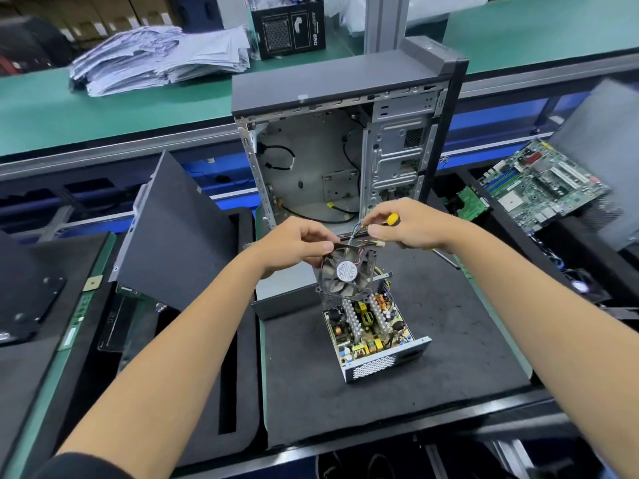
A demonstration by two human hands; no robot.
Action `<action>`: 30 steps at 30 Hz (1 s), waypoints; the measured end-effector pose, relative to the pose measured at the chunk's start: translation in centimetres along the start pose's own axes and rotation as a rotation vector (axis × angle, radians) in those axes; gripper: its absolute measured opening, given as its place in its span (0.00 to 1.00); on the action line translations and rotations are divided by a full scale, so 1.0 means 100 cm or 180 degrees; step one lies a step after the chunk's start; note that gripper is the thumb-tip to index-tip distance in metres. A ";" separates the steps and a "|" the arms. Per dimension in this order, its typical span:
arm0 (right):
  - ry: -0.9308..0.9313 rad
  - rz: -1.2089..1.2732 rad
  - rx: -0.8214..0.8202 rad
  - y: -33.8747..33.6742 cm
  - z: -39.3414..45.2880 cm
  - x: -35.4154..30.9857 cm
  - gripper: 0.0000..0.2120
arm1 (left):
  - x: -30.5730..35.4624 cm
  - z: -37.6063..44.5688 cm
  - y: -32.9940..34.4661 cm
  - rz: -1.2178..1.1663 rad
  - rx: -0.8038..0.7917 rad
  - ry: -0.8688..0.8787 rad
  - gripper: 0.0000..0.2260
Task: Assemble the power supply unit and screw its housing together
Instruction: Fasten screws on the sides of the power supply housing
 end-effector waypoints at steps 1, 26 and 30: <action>-0.0020 -0.0040 0.0066 -0.001 0.001 0.000 0.10 | -0.001 0.000 -0.001 -0.0030 0.0015 -0.0024 0.07; 0.0104 -0.0672 -0.1622 0.063 -0.019 0.026 0.13 | -0.023 -0.002 0.060 0.0519 -0.0979 -0.0185 0.14; 0.0227 -0.0595 -0.1798 0.074 -0.022 0.037 0.14 | -0.032 -0.013 0.071 0.0699 -0.1435 -0.0259 0.04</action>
Point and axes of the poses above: each hand's wrist, its own z-axis towards the middle knuckle, its own y-axis out of the palm, x = y × z, the point moved 5 cm from there along z, towards the middle knuckle, and after that the axes turned 2 degrees about x, right-handed, at the moved point
